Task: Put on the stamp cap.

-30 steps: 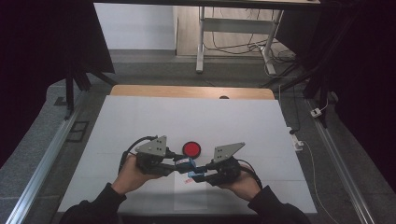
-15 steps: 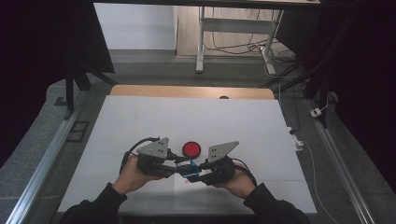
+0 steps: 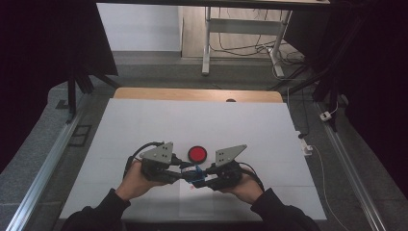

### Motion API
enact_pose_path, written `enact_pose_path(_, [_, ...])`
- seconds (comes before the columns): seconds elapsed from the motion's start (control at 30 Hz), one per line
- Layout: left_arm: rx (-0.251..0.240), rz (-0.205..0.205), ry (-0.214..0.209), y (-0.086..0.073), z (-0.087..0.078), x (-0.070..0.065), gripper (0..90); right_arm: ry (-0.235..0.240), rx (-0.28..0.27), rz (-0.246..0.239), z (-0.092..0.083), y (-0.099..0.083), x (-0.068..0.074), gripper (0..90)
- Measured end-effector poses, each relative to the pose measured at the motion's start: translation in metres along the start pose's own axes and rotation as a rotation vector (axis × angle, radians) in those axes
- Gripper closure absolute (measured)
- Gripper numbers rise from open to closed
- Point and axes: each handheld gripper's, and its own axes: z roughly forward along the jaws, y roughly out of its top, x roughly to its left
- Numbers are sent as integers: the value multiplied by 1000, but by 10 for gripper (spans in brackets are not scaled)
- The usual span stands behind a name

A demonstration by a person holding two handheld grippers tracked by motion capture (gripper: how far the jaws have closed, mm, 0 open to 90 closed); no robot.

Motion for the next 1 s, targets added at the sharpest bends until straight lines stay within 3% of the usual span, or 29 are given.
enact_pose_path(0.23, [-14, 6, -13, 0, 0, 0, 698, 36, -32, -1, -1, 1, -1, 687])
enact_pose_path(0.4, [-51, -13, -31, -1, -2, 1, 699, 56, -69, 5, -3, 2, 0, 688])
enact_pose_path(0.57, [-45, -11, -27, -1, -1, 1, 698, 57, -71, 4, -3, 2, 0, 688])
enact_pose_path(0.7, [-29, 3, -14, 0, -1, 0, 698, 42, -63, 6, -3, 2, 0, 681])
enact_pose_path(1.0, [-11, -8, 11, 0, 0, 0, 698, -21, -30, 7, -1, 0, 1, 587])
